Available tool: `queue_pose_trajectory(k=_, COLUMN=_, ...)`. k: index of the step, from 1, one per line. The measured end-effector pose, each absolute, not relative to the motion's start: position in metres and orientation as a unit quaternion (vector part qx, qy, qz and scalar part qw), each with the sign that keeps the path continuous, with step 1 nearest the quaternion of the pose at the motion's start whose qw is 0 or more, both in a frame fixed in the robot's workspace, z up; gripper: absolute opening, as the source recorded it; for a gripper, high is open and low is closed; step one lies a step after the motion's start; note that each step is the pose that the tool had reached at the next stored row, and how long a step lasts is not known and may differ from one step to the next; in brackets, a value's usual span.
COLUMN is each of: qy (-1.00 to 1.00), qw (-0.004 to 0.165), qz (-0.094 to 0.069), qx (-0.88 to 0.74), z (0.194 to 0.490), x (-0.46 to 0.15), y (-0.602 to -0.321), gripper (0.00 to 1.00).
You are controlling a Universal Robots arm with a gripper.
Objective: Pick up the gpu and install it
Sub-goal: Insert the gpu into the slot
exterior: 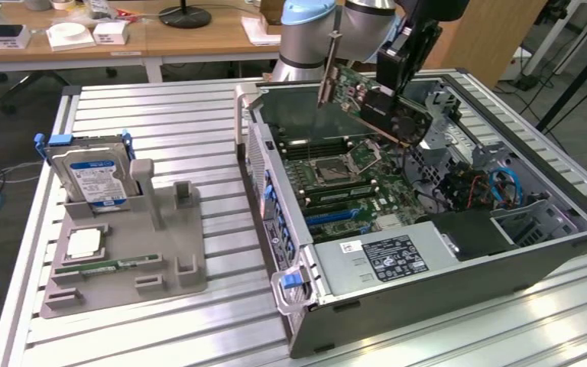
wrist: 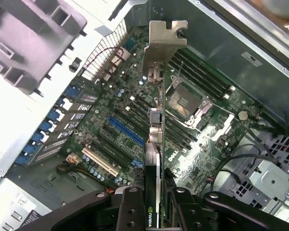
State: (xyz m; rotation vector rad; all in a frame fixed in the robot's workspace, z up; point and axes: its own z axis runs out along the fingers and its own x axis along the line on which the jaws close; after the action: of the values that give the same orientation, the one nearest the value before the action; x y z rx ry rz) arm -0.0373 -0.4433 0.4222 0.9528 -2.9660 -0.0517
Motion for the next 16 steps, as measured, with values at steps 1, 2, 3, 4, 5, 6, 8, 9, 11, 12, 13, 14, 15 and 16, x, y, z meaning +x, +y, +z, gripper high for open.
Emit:
queue_pose_trajectory(k=1, qy=-0.951, qw=0.013, qz=-0.017, qx=0.309, z=0.4222, x=-0.0373, y=-0.4433, gripper=0.26)
queue_pose_trajectory(k=2, qy=-0.95, qw=0.013, qz=-0.017, qx=0.313, z=0.4222, x=-0.0373, y=-0.4433, gripper=0.26)
queue_pose_trajectory(k=3, qy=-0.949, qw=0.013, qz=-0.016, qx=0.316, z=0.4222, x=-0.0373, y=-0.4433, gripper=0.26)
queue_pose_trajectory(k=4, qy=-0.947, qw=0.013, qz=-0.016, qx=0.319, z=0.4222, x=-0.0373, y=-0.4433, gripper=0.26)
queue_pose_trajectory(k=5, qy=-0.946, qw=0.013, qz=-0.016, qx=0.323, z=0.4222, x=-0.0373, y=-0.4433, gripper=0.26)
queue_pose_trajectory(k=6, qy=-0.945, qw=0.013, qz=-0.016, qx=0.326, z=0.4222, x=-0.0373, y=-0.4433, gripper=0.26)
queue_pose_trajectory(k=8, qy=-0.943, qw=0.013, qz=-0.016, qx=0.332, z=0.4222, x=-0.0373, y=-0.4433, gripper=0.26)
queue_pose_trajectory(k=9, qy=-0.942, qw=0.013, qz=-0.016, qx=0.336, z=0.4222, x=-0.0373, y=-0.4433, gripper=0.26)
queue_pose_trajectory(k=11, qy=-0.939, qw=0.014, qz=-0.016, qx=0.343, z=0.4222, x=-0.0373, y=-0.4433, gripper=0.26)
queue_pose_trajectory(k=12, qy=-0.938, qw=0.014, qz=-0.016, qx=0.347, z=0.4222, x=-0.0373, y=-0.4433, gripper=0.26)
queue_pose_trajectory(k=13, qy=-0.937, qw=0.014, qz=-0.016, qx=0.35, z=0.4222, x=-0.0373, y=-0.4433, gripper=0.26)
queue_pose_trajectory(k=14, qy=-0.935, qw=0.014, qz=-0.016, qx=0.354, z=0.4222, x=-0.0373, y=-0.4433, gripper=0.26)
queue_pose_trajectory(k=15, qy=-0.934, qw=0.014, qz=-0.016, qx=0.357, z=0.4222, x=-0.0373, y=-0.4433, gripper=0.26)
queue_pose_trajectory(k=16, qy=-0.932, qw=0.014, qz=-0.016, qx=0.361, z=0.4222, x=-0.0373, y=-0.4433, gripper=0.26)
